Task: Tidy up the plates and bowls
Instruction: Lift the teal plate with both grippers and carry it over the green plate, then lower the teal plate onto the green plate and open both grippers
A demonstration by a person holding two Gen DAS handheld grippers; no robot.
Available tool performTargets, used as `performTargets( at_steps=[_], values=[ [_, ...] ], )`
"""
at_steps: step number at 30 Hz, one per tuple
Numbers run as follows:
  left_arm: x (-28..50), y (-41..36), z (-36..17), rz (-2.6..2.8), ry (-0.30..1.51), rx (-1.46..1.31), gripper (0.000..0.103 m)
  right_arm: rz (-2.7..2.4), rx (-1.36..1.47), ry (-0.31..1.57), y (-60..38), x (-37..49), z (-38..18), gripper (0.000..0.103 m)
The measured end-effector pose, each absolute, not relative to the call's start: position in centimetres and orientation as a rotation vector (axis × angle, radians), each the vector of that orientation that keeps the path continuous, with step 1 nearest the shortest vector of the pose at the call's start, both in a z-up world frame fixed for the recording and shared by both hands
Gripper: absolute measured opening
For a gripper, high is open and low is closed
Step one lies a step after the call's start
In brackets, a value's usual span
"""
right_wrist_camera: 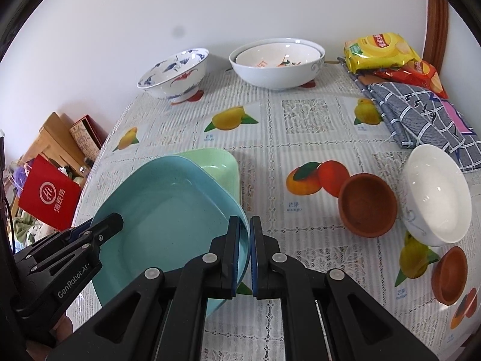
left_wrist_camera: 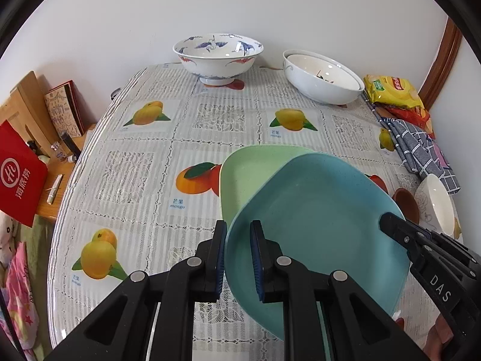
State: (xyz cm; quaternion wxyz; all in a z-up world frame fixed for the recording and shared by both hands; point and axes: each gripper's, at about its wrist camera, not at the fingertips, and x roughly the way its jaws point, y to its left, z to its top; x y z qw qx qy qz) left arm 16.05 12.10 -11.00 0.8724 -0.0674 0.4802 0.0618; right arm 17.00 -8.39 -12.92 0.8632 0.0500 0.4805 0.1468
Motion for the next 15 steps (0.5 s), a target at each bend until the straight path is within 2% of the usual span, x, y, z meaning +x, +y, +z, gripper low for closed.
performTargets(
  at_steps=[15],
  values=[
    [18.1,14.2,-12.2,0.191,1.033,-0.182,0.016,0.364,0.033,1.057,-5.4,20.4,-14.5,0.008]
  ],
)
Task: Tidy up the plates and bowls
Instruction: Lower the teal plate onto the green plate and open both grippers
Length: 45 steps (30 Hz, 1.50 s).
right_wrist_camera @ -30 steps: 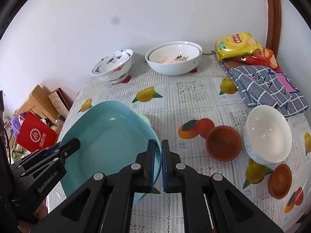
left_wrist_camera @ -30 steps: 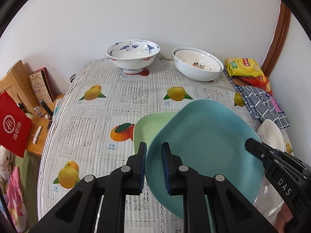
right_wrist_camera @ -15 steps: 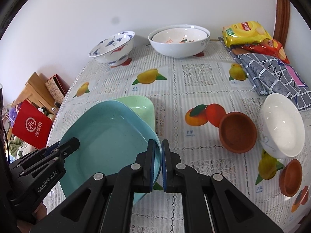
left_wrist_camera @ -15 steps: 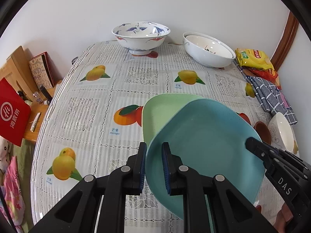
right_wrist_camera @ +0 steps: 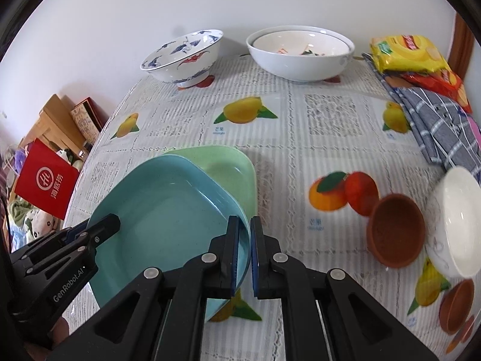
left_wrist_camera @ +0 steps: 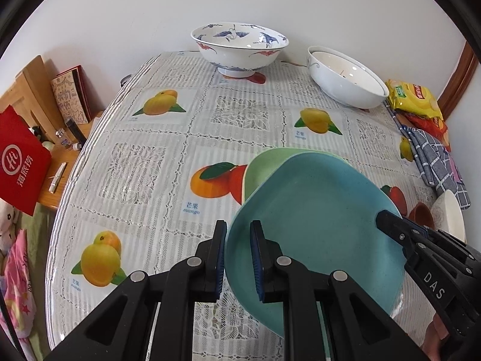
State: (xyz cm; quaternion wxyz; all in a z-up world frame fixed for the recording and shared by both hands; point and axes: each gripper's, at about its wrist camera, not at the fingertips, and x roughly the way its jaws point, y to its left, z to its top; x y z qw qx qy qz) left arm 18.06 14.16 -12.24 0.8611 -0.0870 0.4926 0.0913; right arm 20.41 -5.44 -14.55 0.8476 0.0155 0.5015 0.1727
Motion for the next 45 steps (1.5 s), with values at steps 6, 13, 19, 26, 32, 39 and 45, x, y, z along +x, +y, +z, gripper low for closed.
performTargets(
  at_steps=[6,13,19,26,32,39,45],
  values=[
    [19.0,14.3,-12.7,0.202,1.038,-0.187,0.016,0.382,0.017,1.060,-4.7,22.1,-15.0,0.008],
    [20.1,13.9,-13.0,0.204,1.044,-0.176,0.016,0.388,-0.005,1.052,-4.3,24.0,-15.4,0.010],
    [20.7,13.6,-13.3,0.198,1.047,-0.174,0.016,0.385,-0.036,1.048,-4.0,25.3,-15.8,0.011],
    [20.7,13.7,-13.5,0.197,1.057,-0.177,0.016,0.395,-0.067,1.031,-3.5,26.0,-16.2,0.014],
    [20.6,13.7,-13.7,0.167,1.073,-0.179,0.016,0.396,-0.073,1.023,-3.1,26.3,-16.1,0.019],
    [19.7,13.2,-13.6,0.147,1.077,-0.179,0.019,0.418,-0.046,0.992,-3.6,25.2,-14.9,0.031],
    [18.5,12.3,-12.6,0.133,1.059,-0.149,0.034,0.402,-0.047,0.985,-4.4,23.6,-14.2,0.031]
  ],
)
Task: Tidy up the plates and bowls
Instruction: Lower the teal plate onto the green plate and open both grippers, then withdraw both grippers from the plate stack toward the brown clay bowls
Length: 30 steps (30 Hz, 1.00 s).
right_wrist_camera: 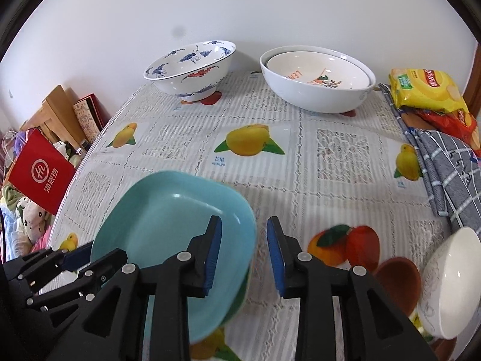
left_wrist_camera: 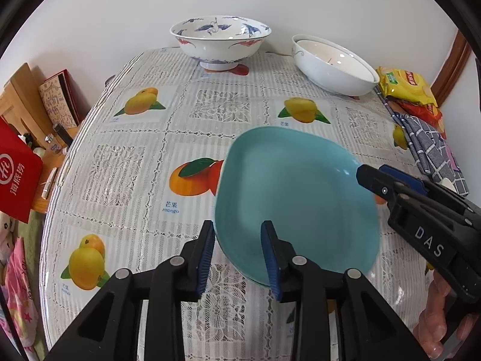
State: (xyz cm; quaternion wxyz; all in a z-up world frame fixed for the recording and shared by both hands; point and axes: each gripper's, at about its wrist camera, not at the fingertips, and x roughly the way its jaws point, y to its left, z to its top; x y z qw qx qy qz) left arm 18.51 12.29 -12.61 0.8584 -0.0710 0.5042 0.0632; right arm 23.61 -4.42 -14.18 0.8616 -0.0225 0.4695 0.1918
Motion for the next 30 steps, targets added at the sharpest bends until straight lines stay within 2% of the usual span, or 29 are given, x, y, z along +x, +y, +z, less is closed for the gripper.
performTargets(
  at_steps=[10,14,19,30],
  values=[
    [16.3,10.4,-9.7,0.118,1.007,-0.117,0.040,0.372,-0.010,0.974,-7.9,20.1,-12.5,0.032],
    [15.5,9.0,-8.5,0.108,0.983,-0.097,0.044,0.347,0.013,0.948,-10.3,18.6,-11.2,0.044],
    [14.7,6.3,-7.3,0.084,0.952,-0.062,0.046,0.287,0.023,0.896,-14.5,16.3,-9.5,0.052],
    [14.0,-0.7,-6.1,0.009,0.908,0.020,0.047,0.060,-0.011,0.811,-24.8,11.6,-8.6,0.059]
  ],
)
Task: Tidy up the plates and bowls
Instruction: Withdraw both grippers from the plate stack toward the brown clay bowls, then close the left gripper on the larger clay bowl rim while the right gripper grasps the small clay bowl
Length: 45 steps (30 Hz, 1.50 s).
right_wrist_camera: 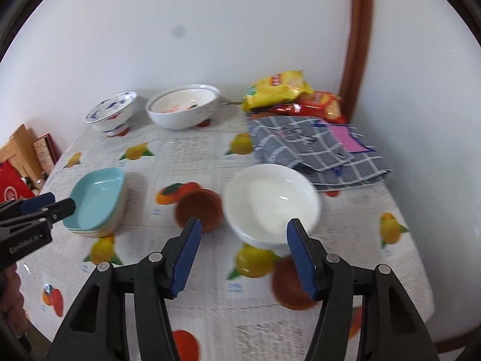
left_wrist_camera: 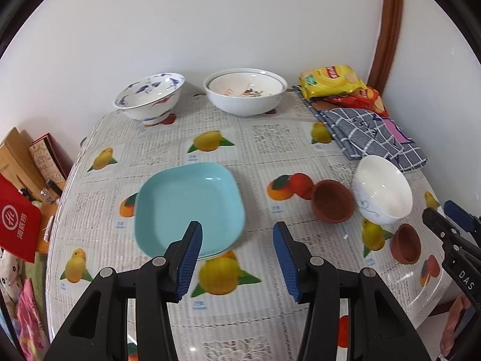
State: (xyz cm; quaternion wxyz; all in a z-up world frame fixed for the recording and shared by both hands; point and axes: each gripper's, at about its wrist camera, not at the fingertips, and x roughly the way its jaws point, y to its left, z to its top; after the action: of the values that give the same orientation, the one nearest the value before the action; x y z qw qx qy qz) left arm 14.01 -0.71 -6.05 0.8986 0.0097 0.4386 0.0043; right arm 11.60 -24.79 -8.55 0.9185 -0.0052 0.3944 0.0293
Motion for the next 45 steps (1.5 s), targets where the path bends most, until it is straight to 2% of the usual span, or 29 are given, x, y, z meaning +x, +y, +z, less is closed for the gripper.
performTargets(
  at_steps=[7,14,26,29,36,40,45],
  values=[
    [14.3,-4.4,-7.0,-0.021,0.909,0.033,0.047,-0.037,0.018,0.814,-30.7,9.6,-10.0,0.059],
    [15.8,-6.4,-8.8,-0.060,0.954,0.021,0.047,-0.067,0.073,0.894,-34.3,9.4,-13.1,0.059],
    [19.6,-8.4,-12.1,-0.080,1.050,0.023,0.047,-0.026,0.177,0.975,-35.4,10.5,-17.1,0.058],
    [20.5,-8.6,-12.6,-0.083,1.052,0.017,0.047,-0.016,0.224,0.992,-36.0,11.0,-17.9,0.055],
    [22.3,-9.3,-13.9,-0.073,1.063,0.006,0.047,0.007,0.245,0.998,-35.9,11.9,-18.5,0.055],
    [22.9,-9.3,-14.7,-0.074,1.076,-0.017,0.047,0.009,0.225,1.009,-35.6,12.5,-19.0,0.049],
    [23.6,-9.6,-15.5,-0.080,1.086,-0.020,0.047,0.012,0.218,1.006,-35.4,12.9,-19.2,0.048]
  ],
)
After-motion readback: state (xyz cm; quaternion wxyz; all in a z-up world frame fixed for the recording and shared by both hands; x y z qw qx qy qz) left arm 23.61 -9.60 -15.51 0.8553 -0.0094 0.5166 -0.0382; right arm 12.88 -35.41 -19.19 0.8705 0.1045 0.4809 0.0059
